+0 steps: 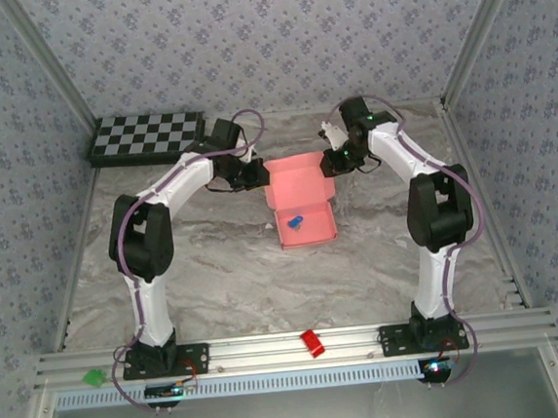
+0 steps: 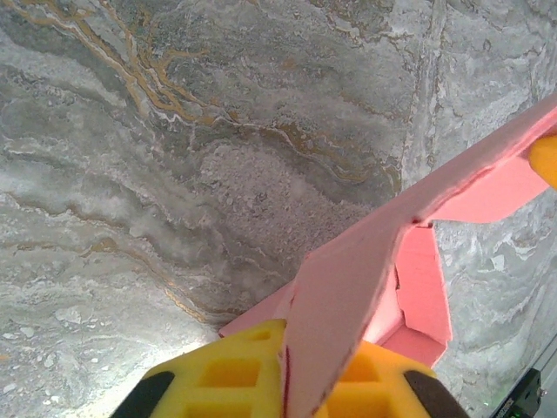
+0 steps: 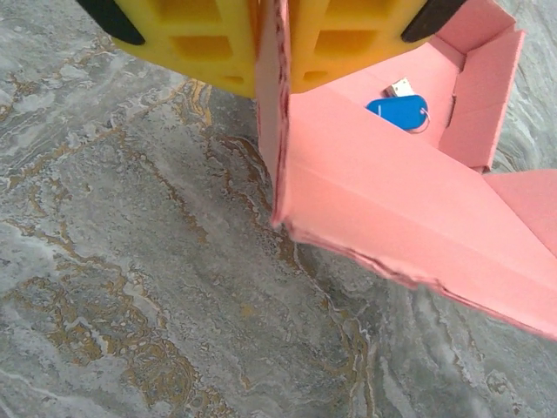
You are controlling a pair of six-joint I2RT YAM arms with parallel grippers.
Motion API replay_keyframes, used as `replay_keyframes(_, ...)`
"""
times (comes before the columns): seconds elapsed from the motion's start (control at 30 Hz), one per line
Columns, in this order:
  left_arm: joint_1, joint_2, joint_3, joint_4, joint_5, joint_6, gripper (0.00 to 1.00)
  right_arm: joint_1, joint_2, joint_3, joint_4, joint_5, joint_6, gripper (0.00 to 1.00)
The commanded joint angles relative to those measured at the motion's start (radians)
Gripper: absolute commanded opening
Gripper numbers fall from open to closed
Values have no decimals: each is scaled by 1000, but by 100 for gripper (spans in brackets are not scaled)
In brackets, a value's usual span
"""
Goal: Fold the paper box
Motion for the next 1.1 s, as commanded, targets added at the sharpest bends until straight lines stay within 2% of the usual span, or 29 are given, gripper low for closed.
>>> replay_keyframes(0.0,-11,8,45,-31,-10,20,6,11,-2,18,-19,26,-5,12)
replay_keyframes(0.17,-13,-3,56,-14,-51,29,3,35,-54,-42,67,90,36,8)
replay_keyframes(0.5,-43,-38,62,60,-222,81,0,92,-192,-231,335,259,160,5)
replay_keyframes(0.73,-55,-82,31,131,-255,85,0,122,-259,-319,449,361,199,5)
replay_keyframes(1.07,-59,-141,-94,276,-276,52,0,147,-304,-419,600,438,238,4)
